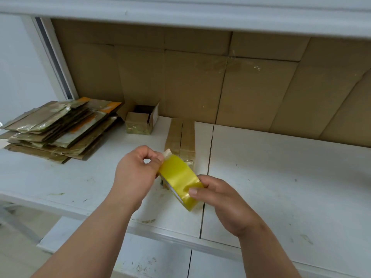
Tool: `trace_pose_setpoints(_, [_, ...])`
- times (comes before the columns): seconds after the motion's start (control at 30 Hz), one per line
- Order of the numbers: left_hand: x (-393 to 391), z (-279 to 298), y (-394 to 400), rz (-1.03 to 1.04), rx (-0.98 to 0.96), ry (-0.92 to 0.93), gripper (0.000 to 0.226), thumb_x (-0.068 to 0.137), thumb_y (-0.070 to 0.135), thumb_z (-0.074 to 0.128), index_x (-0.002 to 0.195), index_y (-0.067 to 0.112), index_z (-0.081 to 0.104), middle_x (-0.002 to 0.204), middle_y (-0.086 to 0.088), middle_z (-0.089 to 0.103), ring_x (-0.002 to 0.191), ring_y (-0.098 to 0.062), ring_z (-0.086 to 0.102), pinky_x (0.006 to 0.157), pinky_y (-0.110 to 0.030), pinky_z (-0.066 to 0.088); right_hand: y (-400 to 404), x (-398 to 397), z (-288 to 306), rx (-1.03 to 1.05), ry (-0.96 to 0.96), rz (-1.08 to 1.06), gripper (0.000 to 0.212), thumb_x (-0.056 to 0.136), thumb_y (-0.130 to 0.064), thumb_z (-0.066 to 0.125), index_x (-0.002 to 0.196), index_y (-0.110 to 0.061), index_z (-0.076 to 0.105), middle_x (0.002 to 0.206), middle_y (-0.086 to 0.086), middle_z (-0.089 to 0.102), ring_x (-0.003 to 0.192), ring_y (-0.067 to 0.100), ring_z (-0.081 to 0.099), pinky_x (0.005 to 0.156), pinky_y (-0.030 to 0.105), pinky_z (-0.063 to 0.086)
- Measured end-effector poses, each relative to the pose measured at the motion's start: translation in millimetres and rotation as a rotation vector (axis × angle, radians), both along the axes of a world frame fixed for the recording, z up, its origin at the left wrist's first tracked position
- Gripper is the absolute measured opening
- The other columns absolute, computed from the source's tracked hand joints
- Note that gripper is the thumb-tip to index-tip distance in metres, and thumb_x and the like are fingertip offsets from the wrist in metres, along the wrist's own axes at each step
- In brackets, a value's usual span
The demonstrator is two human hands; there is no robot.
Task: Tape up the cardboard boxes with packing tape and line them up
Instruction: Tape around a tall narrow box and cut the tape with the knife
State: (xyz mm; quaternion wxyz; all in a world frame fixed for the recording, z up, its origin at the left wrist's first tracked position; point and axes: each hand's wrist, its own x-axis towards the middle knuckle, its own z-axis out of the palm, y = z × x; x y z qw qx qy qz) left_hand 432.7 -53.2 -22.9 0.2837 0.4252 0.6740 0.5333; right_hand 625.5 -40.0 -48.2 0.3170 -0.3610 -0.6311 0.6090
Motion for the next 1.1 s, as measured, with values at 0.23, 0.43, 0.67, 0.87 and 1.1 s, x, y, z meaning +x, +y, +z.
trace_pose_setpoints(0.23, [-41,31,1,0.218,0.153,-0.565,0.014,0.101,0.009,0.051,0.090,0.013,0.057,0.107,-0.007,0.067,0.082,-0.024,0.075,0.072,-0.039,0.061,4,23,-13,-0.010,0.020,-0.122,0.038,0.067,-0.054,0.070,0.070,-0.018,0.061,0.068,0.007,0.051,0.065,0.020,0.047,0.062,0.030,0.035])
trace_pose_setpoints(0.43, [-35,34,0,0.039,0.009,-0.483,0.009,0.096,0.012,0.062,0.087,0.013,0.063,0.099,-0.007,0.070,0.088,-0.025,0.075,0.073,-0.042,0.060,7,26,-17,0.018,0.128,-0.081,0.033,0.070,-0.047,0.071,0.074,-0.014,0.066,0.070,0.014,0.057,0.067,0.023,0.052,0.063,0.031,0.039])
trace_pose_setpoints(0.67, [-5,11,-4,-0.196,-0.154,-0.436,0.017,0.098,0.013,0.056,0.100,0.010,0.072,0.102,-0.013,0.073,0.091,-0.024,0.071,0.083,-0.046,0.059,12,22,-10,0.102,0.075,0.011,0.044,0.075,-0.044,0.071,0.096,-0.005,0.069,0.095,0.036,0.060,0.084,0.032,0.058,0.075,0.041,0.042])
trace_pose_setpoints(0.87, [1,9,-5,-0.274,-0.149,-0.308,0.027,0.099,0.009,0.055,0.118,0.024,0.068,0.111,-0.016,0.068,0.091,-0.022,0.070,0.064,-0.026,0.058,12,20,-11,0.107,0.079,0.004,0.039,0.075,-0.044,0.071,0.095,-0.010,0.072,0.095,0.031,0.063,0.083,0.035,0.058,0.078,0.042,0.045])
trace_pose_setpoints(1.1, [2,1,-1,-0.315,-0.150,-0.233,0.043,0.099,0.015,0.057,0.133,0.041,0.057,0.109,-0.005,0.072,0.104,-0.020,0.067,0.081,-0.029,0.051,14,22,-9,0.122,0.088,0.008,0.038,0.076,-0.044,0.072,0.095,-0.012,0.073,0.094,0.026,0.065,0.084,0.034,0.060,0.081,0.046,0.047])
